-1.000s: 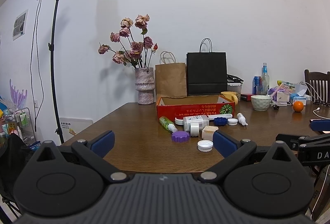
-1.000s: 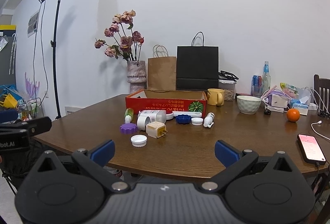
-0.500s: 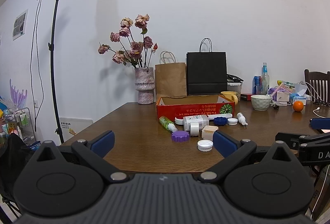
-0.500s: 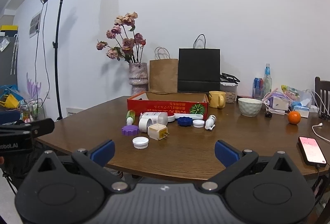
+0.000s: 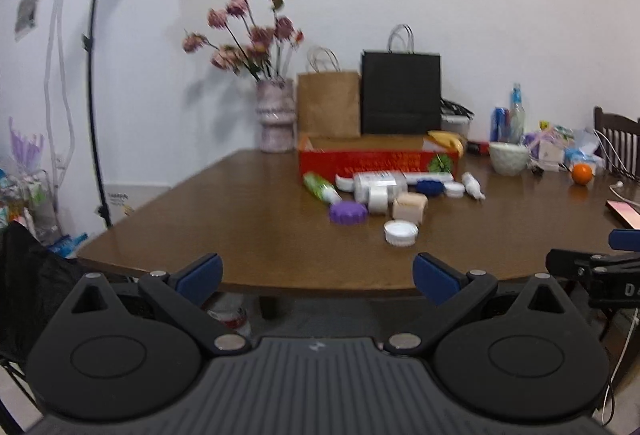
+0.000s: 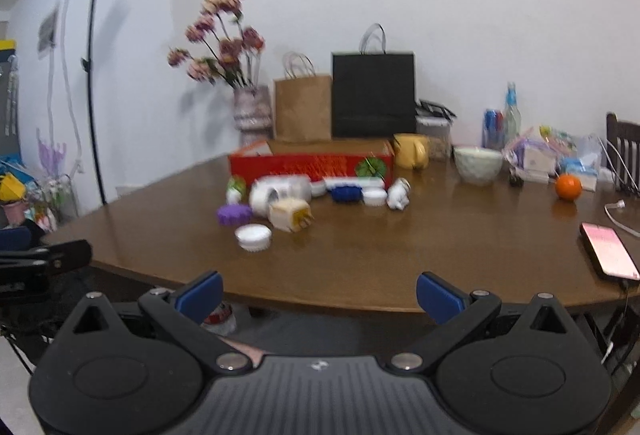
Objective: Organize rigid objects
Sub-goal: 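Grasp the purple gear cap with the left tool while the right tool grasps a white cap, then carry both caps into the cardboard box and open both tools to release them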
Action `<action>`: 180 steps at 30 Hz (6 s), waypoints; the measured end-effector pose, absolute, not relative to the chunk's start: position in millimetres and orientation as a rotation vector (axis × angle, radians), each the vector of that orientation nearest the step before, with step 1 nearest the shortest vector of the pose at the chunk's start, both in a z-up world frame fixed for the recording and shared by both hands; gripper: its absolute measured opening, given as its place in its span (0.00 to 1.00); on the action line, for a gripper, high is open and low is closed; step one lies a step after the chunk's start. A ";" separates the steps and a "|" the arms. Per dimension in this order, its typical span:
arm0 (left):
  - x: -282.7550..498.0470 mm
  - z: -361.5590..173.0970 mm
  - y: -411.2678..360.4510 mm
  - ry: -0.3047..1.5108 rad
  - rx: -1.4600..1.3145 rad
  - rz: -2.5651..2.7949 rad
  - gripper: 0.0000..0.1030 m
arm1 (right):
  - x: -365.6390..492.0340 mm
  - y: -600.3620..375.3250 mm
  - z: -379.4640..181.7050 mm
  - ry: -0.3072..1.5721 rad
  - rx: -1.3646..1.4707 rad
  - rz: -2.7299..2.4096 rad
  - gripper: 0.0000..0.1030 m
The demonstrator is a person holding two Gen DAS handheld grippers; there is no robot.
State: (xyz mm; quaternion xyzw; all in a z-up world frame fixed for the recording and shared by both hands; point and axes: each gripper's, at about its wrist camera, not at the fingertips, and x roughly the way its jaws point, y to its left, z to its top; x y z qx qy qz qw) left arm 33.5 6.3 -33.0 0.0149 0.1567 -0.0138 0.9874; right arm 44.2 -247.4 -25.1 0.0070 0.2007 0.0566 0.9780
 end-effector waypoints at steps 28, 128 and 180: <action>203.8 -48.1 34.7 0.464 0.027 0.012 1.00 | 237.3 -166.2 -53.1 0.585 -0.040 0.407 0.66; 343.3 -1.9 -33.3 0.325 0.023 -0.044 0.52 | 330.8 -245.5 16.3 0.390 0.024 0.246 0.38; 461.3 96.0 -22.7 0.283 0.136 -0.023 1.00 | 458.8 -262.8 110.4 0.384 -0.117 0.162 0.81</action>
